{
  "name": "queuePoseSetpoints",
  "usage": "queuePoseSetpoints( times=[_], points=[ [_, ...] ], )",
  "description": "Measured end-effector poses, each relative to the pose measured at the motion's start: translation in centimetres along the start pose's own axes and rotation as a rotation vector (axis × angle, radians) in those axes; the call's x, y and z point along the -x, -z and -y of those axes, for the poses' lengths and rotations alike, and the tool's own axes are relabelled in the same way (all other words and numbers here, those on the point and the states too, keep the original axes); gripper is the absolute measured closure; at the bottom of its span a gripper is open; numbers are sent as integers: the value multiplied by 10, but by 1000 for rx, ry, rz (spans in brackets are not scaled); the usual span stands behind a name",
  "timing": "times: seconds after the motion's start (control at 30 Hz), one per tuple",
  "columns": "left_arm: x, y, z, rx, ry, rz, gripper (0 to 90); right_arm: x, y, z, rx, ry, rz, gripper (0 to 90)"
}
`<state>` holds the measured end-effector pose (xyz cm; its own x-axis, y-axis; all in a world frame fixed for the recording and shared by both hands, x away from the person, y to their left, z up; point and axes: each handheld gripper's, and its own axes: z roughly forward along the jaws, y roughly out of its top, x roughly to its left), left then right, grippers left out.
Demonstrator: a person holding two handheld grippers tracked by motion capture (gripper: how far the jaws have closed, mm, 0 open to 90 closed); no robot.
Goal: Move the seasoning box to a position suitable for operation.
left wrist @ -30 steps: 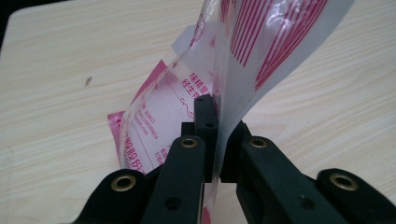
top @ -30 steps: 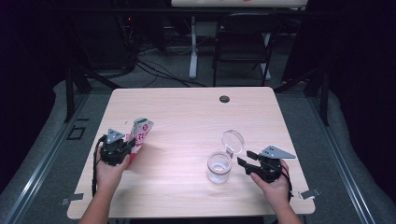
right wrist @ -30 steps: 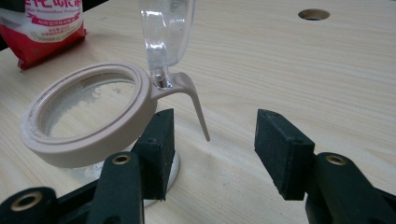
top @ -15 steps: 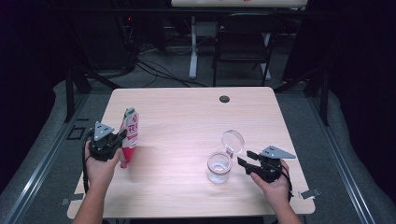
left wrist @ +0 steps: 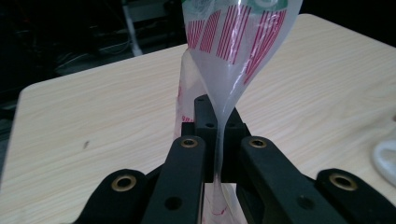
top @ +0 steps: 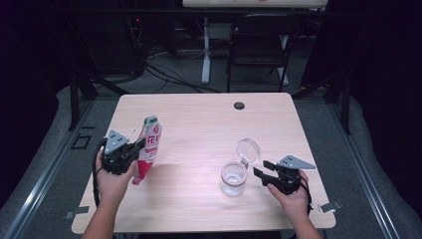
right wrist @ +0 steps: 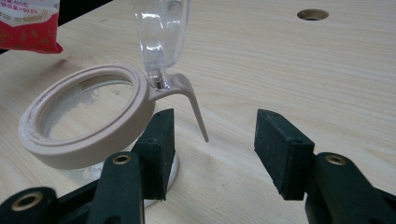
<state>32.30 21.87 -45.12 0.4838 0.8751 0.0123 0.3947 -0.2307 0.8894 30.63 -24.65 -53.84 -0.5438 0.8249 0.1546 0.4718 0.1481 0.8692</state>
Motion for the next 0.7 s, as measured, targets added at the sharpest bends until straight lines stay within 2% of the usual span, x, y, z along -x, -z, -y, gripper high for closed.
queuePoseSetpoints(
  times=[0.07,0.1,0.13,0.17,0.2,0.27,0.3,0.4,0.43,0.47,0.53,0.63,0.7],
  points=[
    [7,-1,-2,-1,-2,32,900,0,0,0,-1,0,0,480],
    [7,-1,-2,-1,-2,32,900,0,0,0,-1,0,0,480],
    [14,-3,-4,-7,-9,71,900,0,0,0,-1,0,0,479],
    [20,-5,-5,-11,-20,88,900,0,0,0,0,0,0,479],
    [20,-5,-5,-11,-20,88,900,0,0,0,-2,0,1,479],
    [30,-7,-6,-19,-41,110,900,0,0,0,-3,-2,2,479],
    [39,-10,-7,-27,-65,131,900,0,0,0,-3,-2,0,479],
    [52,-14,-10,-33,-86,164,900,0,0,0,-1,2,2,479],
    [52,-14,-10,-33,-86,164,900,0,-1,0,-1,1,1,479],
    [59,-18,-12,-34,-96,191,900,0,-1,0,1,-1,-1,479],
    [63,-20,-13,-34,-100,203,900,-1,-1,1,-2,2,1,479],
    [75,-26,-11,-3,-110,268,900,-1,-1,1,-3,2,2,479],
    [83,-31,-6,-11,-123,287,900,0,-1,1,-4,2,4,479]
  ],
)
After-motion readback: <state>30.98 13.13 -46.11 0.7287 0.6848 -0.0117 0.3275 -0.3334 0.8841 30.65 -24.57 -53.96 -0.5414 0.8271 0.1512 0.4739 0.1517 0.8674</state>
